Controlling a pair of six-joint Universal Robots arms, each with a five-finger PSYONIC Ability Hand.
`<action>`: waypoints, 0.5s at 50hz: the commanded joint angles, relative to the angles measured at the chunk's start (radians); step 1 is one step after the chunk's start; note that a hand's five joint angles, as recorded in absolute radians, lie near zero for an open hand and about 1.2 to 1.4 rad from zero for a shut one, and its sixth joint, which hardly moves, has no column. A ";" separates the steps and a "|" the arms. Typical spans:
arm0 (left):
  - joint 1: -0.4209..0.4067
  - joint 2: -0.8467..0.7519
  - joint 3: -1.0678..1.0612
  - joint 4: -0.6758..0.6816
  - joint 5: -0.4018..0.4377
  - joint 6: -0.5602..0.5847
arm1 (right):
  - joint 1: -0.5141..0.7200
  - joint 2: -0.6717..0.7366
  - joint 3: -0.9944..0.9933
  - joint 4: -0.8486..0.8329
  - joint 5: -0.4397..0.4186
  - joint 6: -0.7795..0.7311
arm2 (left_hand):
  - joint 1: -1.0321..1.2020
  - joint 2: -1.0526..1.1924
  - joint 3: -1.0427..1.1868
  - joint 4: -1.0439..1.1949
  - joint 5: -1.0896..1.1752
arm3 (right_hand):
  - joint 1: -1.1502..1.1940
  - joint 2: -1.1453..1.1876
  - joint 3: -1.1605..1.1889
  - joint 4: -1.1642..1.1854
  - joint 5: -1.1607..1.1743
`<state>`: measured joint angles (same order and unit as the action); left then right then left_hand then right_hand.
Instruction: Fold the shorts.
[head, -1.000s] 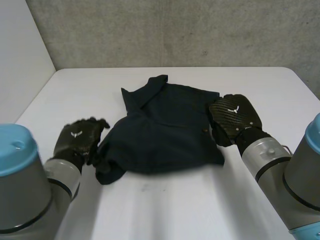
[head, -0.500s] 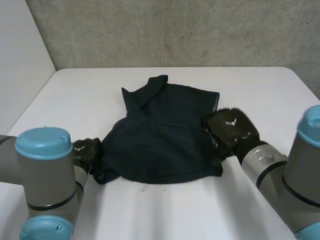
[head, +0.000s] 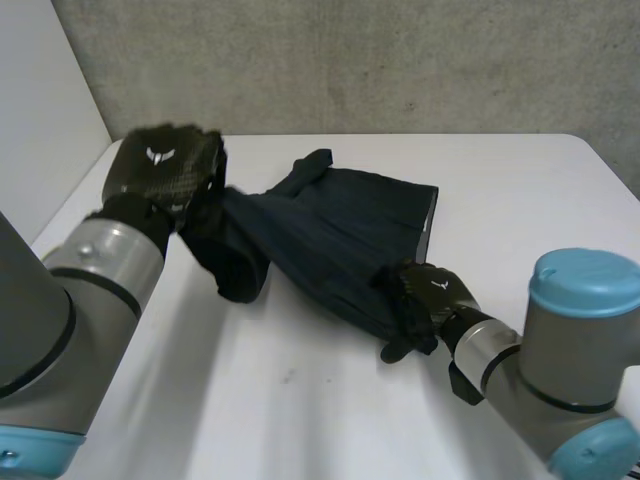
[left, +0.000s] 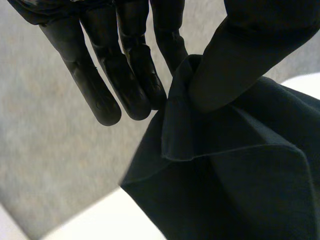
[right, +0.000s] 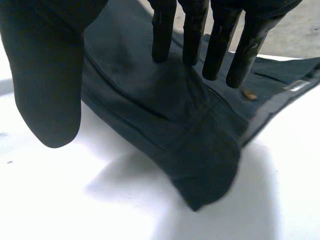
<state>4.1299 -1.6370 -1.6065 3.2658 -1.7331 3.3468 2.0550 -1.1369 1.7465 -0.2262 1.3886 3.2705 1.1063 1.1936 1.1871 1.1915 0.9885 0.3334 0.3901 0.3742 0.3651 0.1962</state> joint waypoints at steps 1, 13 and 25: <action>-0.069 0.003 0.120 -0.097 -0.006 0.011 | 0.050 0.100 -0.050 -0.078 0.190 -0.008 | 0.290 0.203 0.209 0.205 0.233 | 0.098 0.041 0.057 0.066 0.060; -0.056 0.035 0.112 -0.123 -0.008 0.036 | -0.005 -0.099 -0.113 -0.073 0.095 -0.149 | 0.290 0.203 0.209 0.205 0.233 | 1.063 1.006 1.022 1.031 1.026; 0.026 0.135 -0.073 -0.282 0.027 0.313 | -0.138 -0.327 -0.401 0.612 -0.060 -0.750 | 0.290 0.203 0.209 0.205 0.233 | 1.063 1.006 1.022 1.031 1.026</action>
<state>4.1372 -1.5420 -1.5739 3.0361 -1.7234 3.5356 1.9395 -1.4286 1.4827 0.0191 1.3579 2.7892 1.1113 1.1964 1.1913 1.1957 0.9944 0.9754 1.1802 1.1815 1.1917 0.9763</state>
